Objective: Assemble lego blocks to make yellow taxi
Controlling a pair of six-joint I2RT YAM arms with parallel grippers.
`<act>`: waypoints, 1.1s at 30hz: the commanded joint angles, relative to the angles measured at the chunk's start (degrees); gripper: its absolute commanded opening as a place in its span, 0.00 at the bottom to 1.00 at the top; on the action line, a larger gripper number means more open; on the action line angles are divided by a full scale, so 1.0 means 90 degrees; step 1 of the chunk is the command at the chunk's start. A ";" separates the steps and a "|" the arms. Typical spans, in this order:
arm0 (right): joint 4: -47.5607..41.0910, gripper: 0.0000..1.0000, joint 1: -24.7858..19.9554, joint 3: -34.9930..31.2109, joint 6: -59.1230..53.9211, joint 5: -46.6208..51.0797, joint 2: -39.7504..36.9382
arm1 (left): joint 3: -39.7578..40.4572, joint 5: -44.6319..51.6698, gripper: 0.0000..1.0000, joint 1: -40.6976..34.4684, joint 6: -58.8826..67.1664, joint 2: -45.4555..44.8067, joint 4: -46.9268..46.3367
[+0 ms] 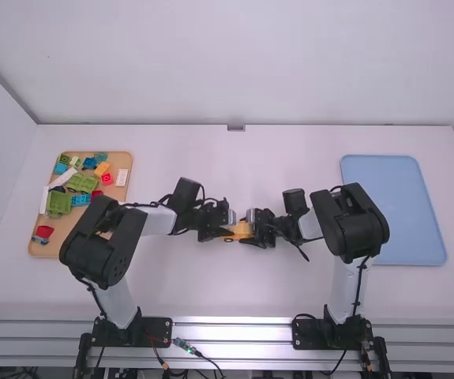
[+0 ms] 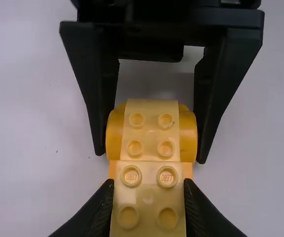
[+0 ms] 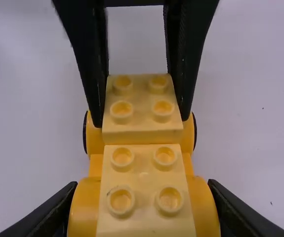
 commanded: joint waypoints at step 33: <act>0.0011 0.53 0.0022 0.0002 -0.0015 0.0005 0.0086 | -0.0284 0.0092 0.02 0.0151 -0.0328 -0.1274 -0.0403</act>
